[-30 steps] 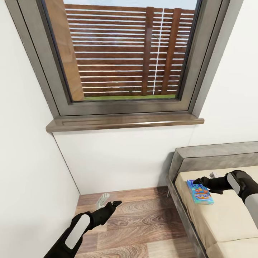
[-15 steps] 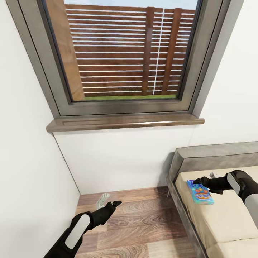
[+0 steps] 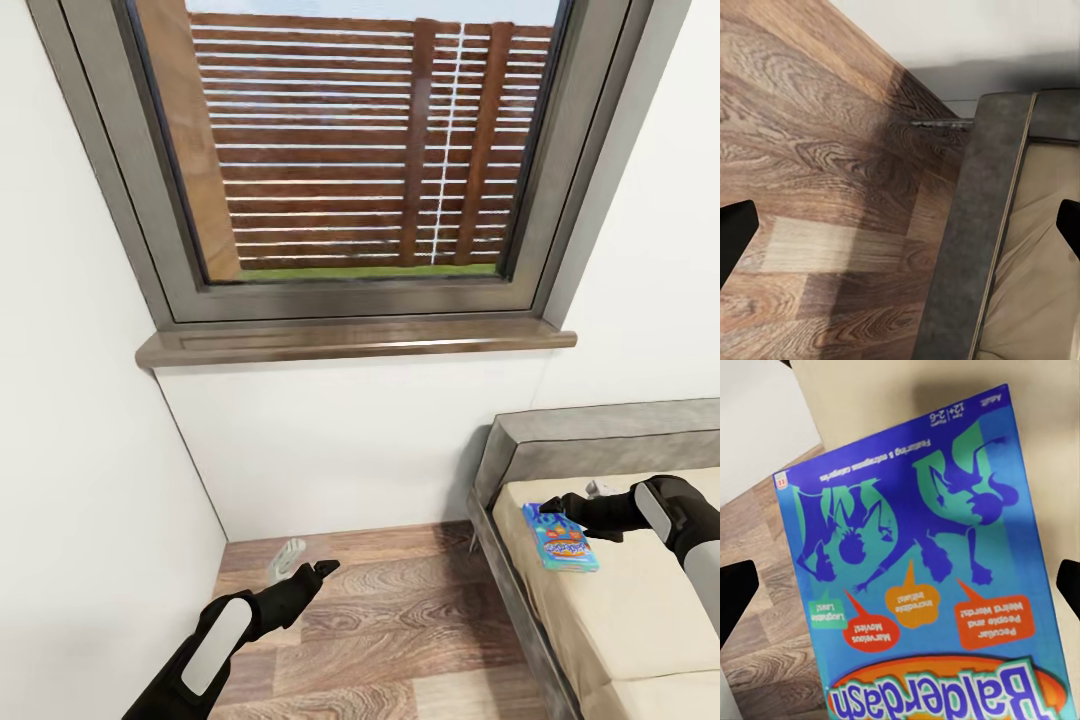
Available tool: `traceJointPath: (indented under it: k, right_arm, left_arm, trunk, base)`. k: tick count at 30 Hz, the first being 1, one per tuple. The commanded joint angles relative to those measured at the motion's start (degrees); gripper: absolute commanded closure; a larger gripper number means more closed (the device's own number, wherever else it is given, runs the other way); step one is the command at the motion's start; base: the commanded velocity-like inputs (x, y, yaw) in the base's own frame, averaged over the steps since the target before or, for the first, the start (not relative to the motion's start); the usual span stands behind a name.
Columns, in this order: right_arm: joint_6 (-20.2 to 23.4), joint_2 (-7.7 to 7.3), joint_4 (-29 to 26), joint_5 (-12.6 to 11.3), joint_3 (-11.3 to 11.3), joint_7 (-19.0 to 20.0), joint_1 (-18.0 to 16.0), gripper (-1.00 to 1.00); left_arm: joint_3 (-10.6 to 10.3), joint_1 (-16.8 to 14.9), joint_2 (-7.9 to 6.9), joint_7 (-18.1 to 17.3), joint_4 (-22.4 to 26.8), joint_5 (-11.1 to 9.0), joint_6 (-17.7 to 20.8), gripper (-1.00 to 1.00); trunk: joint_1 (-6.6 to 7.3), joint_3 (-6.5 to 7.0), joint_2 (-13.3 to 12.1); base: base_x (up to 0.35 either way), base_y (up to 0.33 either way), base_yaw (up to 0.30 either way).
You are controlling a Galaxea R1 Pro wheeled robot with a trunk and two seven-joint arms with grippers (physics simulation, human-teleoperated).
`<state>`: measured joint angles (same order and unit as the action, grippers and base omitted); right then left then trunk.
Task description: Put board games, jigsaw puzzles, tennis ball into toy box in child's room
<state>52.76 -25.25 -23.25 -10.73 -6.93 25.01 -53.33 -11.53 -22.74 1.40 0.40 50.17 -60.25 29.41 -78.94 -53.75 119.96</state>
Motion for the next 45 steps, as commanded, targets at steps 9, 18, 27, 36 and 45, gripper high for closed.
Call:
traceJointPath:
  k: [9,18,27,36,45]
  right_arm:
    - [0.33,-0.04,-0.04,0.01,-0.27,0.05,-0.02,-1.0]
    - [0.33,-0.12,-0.04,0.01,-0.3,0.05,-0.02,-1.0]
    - [0.33,-0.14,-0.04,0.01,-0.32,0.05,-0.02,-1.0]
    - [0.24,-0.27,-0.33,0.12,-0.37,0.06,-0.02,-1.0]
    - [-0.5,-2.56,-1.48,-0.01,-0.43,0.28,0.0,-1.0]
  left_arm:
    - [0.01,-0.03,0.0,0.04,0.02,-0.22,0.17,-1.0]
    - [0.01,-0.03,0.0,0.04,0.02,-0.22,0.19,-1.0]
    - [0.01,-0.03,0.0,0.04,0.02,-0.22,0.19,-1.0]
    - [0.01,-0.03,0.03,0.02,0.02,-0.24,0.2,-1.0]
    - [-0.57,0.0,0.07,-0.46,0.02,-0.35,0.21,-1.0]
  trunk:
    - [0.01,-0.05,0.02]
    - [0.01,-0.05,0.02]
    - [0.01,-0.05,0.02]
    - [0.01,-0.05,0.02]
    - [0.01,-0.05,0.02]
  base:
    - [0.0,0.0,0.008]
    - [0.0,0.0,0.002]
    - [0.0,0.0,0.0]
    - [0.0,0.0,0.0]
    - [0.0,0.0,0.0]
